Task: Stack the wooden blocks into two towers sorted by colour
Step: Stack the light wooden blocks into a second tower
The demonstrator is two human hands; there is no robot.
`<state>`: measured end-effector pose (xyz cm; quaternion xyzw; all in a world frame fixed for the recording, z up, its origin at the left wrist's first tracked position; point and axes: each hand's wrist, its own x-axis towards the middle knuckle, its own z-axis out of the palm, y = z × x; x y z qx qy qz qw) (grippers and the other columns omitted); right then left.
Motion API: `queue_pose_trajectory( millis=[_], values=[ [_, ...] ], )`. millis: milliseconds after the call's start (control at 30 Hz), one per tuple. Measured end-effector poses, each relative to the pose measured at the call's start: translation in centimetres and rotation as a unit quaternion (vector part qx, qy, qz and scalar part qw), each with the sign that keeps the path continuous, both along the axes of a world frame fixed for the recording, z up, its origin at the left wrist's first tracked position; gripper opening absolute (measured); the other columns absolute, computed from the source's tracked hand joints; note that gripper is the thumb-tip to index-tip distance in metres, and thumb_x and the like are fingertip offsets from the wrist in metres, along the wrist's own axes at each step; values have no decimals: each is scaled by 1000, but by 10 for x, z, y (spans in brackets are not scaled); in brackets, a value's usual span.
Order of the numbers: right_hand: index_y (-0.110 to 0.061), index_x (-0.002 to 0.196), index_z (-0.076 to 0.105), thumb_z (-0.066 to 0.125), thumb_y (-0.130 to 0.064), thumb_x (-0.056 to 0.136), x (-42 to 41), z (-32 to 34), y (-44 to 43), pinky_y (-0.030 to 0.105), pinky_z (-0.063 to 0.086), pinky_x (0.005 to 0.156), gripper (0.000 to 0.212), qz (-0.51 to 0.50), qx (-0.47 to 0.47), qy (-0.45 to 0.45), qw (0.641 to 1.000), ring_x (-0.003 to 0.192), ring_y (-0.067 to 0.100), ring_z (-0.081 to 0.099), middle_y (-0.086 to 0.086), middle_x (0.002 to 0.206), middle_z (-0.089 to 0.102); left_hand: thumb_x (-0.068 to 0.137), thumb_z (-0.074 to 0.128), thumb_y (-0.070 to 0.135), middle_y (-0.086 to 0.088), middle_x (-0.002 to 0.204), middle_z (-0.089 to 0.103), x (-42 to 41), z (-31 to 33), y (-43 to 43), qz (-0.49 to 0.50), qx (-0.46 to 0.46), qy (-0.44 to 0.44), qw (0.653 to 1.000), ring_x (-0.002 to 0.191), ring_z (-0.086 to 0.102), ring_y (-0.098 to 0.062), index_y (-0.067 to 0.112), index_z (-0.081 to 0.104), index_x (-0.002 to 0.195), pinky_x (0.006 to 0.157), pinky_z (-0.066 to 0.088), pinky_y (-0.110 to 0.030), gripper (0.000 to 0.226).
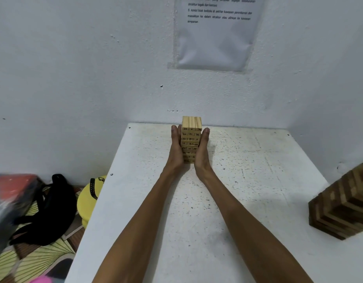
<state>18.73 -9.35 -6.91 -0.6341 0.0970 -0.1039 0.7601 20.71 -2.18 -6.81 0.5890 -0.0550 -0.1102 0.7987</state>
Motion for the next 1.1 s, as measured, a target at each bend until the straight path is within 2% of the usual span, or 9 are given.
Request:
queue_pose_trajectory(
  millis=[300,433,533,600,667,733,833,967,1100],
  values=[
    [-34,122,71,11,-75,99,2,-1,2,42,49,111,77,-4,3,8,1000,114,13,71,-6,117,77,91,28,87,-17,136,67,3,-4,-6,0,-15,11,1000,129,64,-31,11,56,146,116,43,-56,98],
    [-22,139,63,8,-70,102,4,-1,-5,33,54,100,82,4,14,1,1000,116,14,70,-1,124,75,96,21,82,-15,140,65,7,-9,-2,-13,-19,-1,1000,131,62,-30,13,51,150,116,44,-53,94],
    [-25,151,51,18,-88,90,3,3,-5,43,52,107,93,-22,26,3,999,129,19,63,2,141,65,88,26,93,-8,156,52,19,-23,2,-4,-9,22,1000,142,52,-28,28,42,157,119,37,-58,96],
    [-30,157,42,23,-94,82,2,7,-5,47,43,117,100,-44,42,3,998,143,18,49,-3,157,50,88,22,93,1,165,40,17,-9,8,37,5,38,999,149,41,-21,34,35,160,121,33,-49,94],
    [-31,157,42,23,-94,79,3,14,-6,49,36,121,101,-49,42,-9,998,147,16,43,-5,160,45,99,8,78,6,168,32,11,14,10,67,2,4,998,154,31,-14,29,30,163,115,27,-34,83],
    [-32,154,46,23,-97,80,7,19,-7,52,34,123,101,-36,27,-16,999,147,17,44,-3,159,47,103,3,69,5,168,31,18,18,9,47,0,-23,999,154,31,-14,27,30,163,108,28,-30,78],
    [-27,154,46,25,-98,80,13,21,-6,48,46,115,105,-28,2,-10,1000,137,21,56,6,152,55,101,6,74,1,167,35,20,27,6,34,3,-23,999,148,41,-18,27,28,164,94,43,-21,82],
    [-22,146,55,21,-82,94,8,31,-3,36,56,100,86,-21,-5,-23,1000,118,17,69,5,130,71,98,11,79,-9,151,57,14,36,1,21,9,-26,999,134,60,-22,24,27,164,112,46,-39,87],
    [-21,141,60,18,-74,101,8,30,0,45,53,107,78,-14,19,-27,999,115,17,71,3,122,74,84,23,89,-7,140,66,12,35,-4,20,10,-15,1000,126,66,-20,22,36,160,114,46,-44,103]
  ],
)
